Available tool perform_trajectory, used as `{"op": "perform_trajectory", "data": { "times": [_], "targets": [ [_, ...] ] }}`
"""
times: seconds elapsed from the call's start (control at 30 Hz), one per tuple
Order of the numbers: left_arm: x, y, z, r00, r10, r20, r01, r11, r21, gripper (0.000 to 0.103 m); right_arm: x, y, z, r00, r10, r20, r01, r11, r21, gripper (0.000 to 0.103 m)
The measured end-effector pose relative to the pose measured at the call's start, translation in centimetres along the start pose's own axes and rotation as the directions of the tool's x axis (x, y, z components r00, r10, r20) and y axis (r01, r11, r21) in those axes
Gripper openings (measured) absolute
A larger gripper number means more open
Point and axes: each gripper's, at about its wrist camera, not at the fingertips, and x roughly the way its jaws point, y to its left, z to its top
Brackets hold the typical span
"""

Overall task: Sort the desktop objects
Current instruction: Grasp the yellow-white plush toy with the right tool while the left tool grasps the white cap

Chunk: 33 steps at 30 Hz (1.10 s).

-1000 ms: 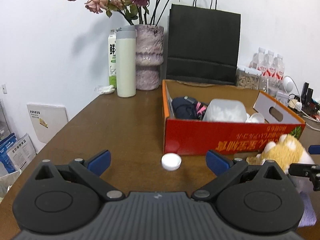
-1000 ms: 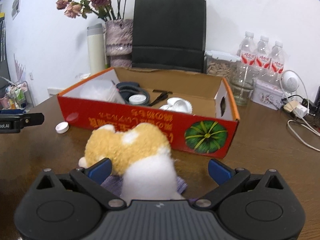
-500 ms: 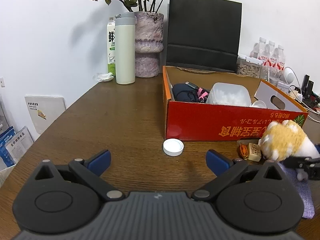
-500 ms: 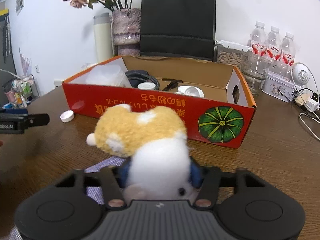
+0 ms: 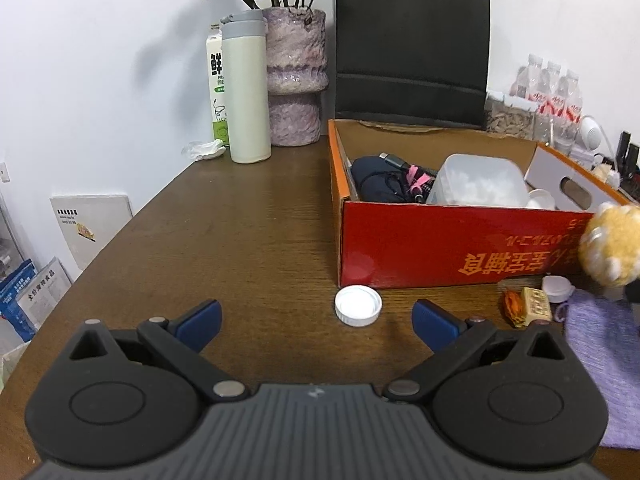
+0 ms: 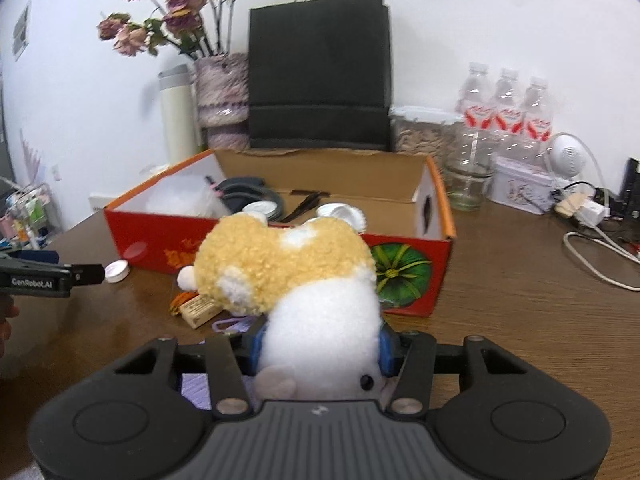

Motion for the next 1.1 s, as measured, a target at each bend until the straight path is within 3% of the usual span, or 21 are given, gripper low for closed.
{"op": "perform_trajectory", "data": {
  "times": [0.1, 0.33, 0.4, 0.63, 1.1],
  "targets": [
    [0.8, -0.1, 0.2, 1.0, 0.015, -0.002, -0.015, 1.0, -0.019, 0.101, -0.4, -0.3, 0.1, 0.999, -0.026, 0.022, 0.026, 1.0, 0.012, 0.049],
    [2.4, -1.0, 0.4, 0.999, -0.008, -0.038, 0.008, 1.0, 0.005, 0.065, -0.7, -0.6, 0.1, 0.998, -0.043, 0.045, 0.042, 0.999, 0.021, 0.049],
    [2.7, -1.3, 0.5, 0.999, -0.028, -0.041, 0.029, 1.0, 0.009, 0.062, -0.7, -0.5, 0.1, 0.998, -0.044, 0.046, 0.044, 0.999, 0.02, 0.049],
    [2.8, -1.6, 0.6, 0.998, -0.051, -0.043, 0.052, 0.998, 0.02, 0.031, -0.7, -0.4, -0.1, 0.998, -0.047, 0.042, 0.046, 0.999, 0.019, 0.049],
    [1.1, -1.5, 0.2, 0.999, -0.043, 0.006, 0.043, 0.999, 0.004, 0.029, -0.7, -0.4, -0.2, 0.998, -0.048, 0.049, 0.048, 0.999, 0.016, 0.049]
  ]
}}
